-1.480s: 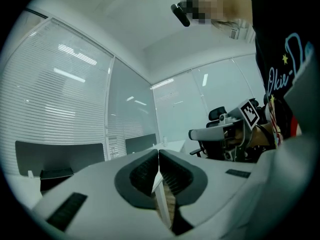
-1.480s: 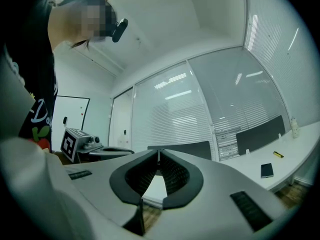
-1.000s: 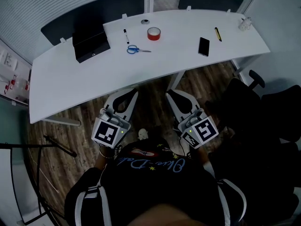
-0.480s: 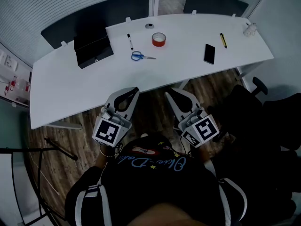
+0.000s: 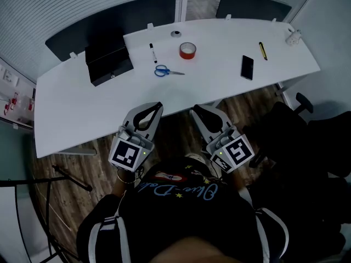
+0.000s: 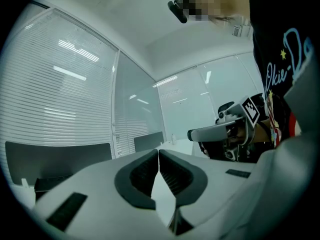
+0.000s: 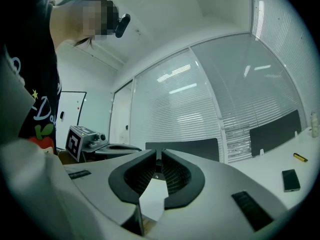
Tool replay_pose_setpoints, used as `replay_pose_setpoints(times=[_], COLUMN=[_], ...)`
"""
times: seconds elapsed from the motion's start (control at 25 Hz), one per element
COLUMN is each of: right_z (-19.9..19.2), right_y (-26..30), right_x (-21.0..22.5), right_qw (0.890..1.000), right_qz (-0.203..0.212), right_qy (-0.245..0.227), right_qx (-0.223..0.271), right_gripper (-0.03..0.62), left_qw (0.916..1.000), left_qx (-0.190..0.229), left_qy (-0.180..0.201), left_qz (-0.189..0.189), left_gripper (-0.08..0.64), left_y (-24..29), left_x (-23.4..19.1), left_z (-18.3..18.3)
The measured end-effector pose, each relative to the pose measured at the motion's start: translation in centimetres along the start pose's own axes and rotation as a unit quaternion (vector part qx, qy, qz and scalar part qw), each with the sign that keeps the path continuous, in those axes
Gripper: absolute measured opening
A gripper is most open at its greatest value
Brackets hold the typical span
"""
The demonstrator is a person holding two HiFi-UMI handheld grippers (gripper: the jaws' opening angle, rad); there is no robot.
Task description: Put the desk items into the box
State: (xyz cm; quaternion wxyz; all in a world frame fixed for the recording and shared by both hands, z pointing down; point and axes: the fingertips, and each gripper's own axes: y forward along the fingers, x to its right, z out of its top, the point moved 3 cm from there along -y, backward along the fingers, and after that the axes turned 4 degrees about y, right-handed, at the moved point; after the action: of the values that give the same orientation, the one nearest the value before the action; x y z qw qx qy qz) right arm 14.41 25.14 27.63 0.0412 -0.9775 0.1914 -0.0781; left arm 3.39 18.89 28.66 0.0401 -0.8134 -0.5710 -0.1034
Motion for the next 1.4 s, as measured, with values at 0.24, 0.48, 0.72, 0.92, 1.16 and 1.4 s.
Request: replay_pose_setpoints(times=[0.24,0.48,0.72,0.92,1.16,1.4], right_z=[0.0,0.3,0.3,0.2,0.0,-0.4], right_y=[0.8,2.7,4.0,4.9,5.7,6.7], right_x=[1.7,4.2,7.5,9.8,12.3,15.0], right_qw=[1.0,1.0,0.999,0.999,0.998,0.997], right_qz=[0.003,0.022,0.032,0.043,0.054,0.063], right_qy=[0.001,0.001,0.004,0.004,0.008,0.01], right_qx=[-0.007,-0.014,-0.021,-0.023,-0.028,-0.037], right_gripper=[0.029,0.029,0.029,0.031,0.034,0.037], left_qw=[1.0,0.9998,0.9994,0.9991,0.9987,0.998], left_qx=[-0.005,-0.008,-0.019,-0.023,-0.025,-0.032], left_qy=[-0.002,-0.006,-0.012,-0.014,-0.019,-0.022], left_qz=[0.0,0.016,0.027,0.033,0.04,0.05], left_gripper=[-0.005,-0.005,-0.005,-0.005,-0.005,-0.005], left_y=[1.5,3.7,6.3,8.5,10.9,13.4], left_x=[-0.6,-2.0,-3.0,-3.6,-4.2,-5.2], left_z=[-0.3,-0.3,-0.9,-1.1,-1.2,-1.6])
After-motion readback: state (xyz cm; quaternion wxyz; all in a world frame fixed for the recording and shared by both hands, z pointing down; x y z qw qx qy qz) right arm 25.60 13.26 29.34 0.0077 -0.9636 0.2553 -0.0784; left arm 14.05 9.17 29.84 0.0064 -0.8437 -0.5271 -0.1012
